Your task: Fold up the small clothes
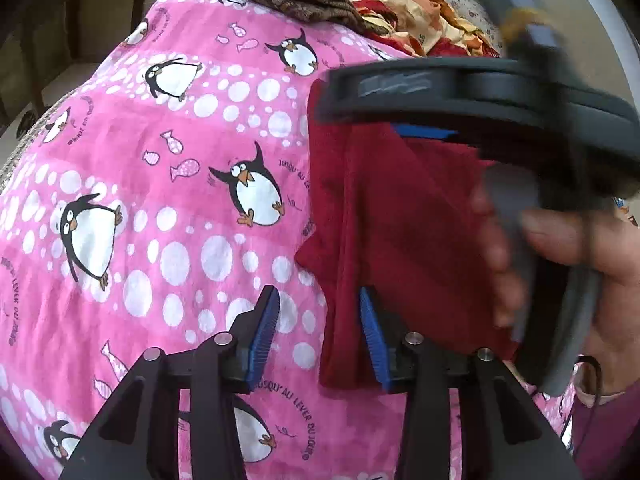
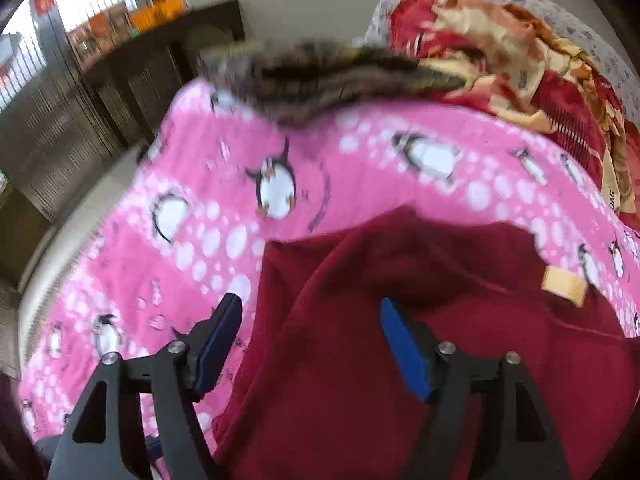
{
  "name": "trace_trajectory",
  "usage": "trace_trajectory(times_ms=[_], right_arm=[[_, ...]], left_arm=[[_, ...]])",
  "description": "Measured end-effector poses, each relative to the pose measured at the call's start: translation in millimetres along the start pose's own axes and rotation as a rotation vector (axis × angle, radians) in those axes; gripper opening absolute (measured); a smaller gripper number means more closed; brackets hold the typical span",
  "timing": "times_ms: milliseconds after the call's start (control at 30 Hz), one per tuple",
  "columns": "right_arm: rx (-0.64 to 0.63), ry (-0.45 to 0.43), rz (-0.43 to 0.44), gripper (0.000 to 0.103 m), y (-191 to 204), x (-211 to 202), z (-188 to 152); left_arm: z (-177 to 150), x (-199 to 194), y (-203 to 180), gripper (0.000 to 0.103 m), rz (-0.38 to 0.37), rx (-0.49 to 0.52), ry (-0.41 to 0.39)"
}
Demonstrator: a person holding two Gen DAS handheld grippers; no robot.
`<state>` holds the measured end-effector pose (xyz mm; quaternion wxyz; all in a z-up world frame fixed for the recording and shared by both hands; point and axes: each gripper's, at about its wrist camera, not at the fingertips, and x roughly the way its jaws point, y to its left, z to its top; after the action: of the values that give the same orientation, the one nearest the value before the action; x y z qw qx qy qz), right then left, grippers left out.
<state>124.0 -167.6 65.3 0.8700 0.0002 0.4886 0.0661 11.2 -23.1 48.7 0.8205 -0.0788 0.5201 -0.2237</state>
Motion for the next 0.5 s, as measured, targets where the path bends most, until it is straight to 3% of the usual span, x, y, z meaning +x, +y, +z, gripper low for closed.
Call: trace_trajectory(times_ms=[133, 233, 400, 467, 500], right_arm=[[-0.035, 0.032, -0.087, 0.084, 10, 22, -2], [-0.051, 0.016, -0.115, 0.080, 15, 24, -6], [-0.057, -0.008, -0.127, 0.051, 8, 15, -11], [-0.055, -0.018, -0.084, 0.027, 3, 7, -12], [-0.042, -0.022, -0.041, 0.023, 0, 1, -13]], left_arm=[[-1, 3, 0, 0.022, 0.007, -0.002, 0.003], [-4, 4, 0, 0.022, 0.009, -0.008, 0.009], [-2, 5, -3, 0.022, 0.018, -0.006, 0.006], [2, 9, -7, 0.022, 0.020, -0.004, 0.006], [3, 9, -9, 0.022, 0.021, -0.002, 0.007]])
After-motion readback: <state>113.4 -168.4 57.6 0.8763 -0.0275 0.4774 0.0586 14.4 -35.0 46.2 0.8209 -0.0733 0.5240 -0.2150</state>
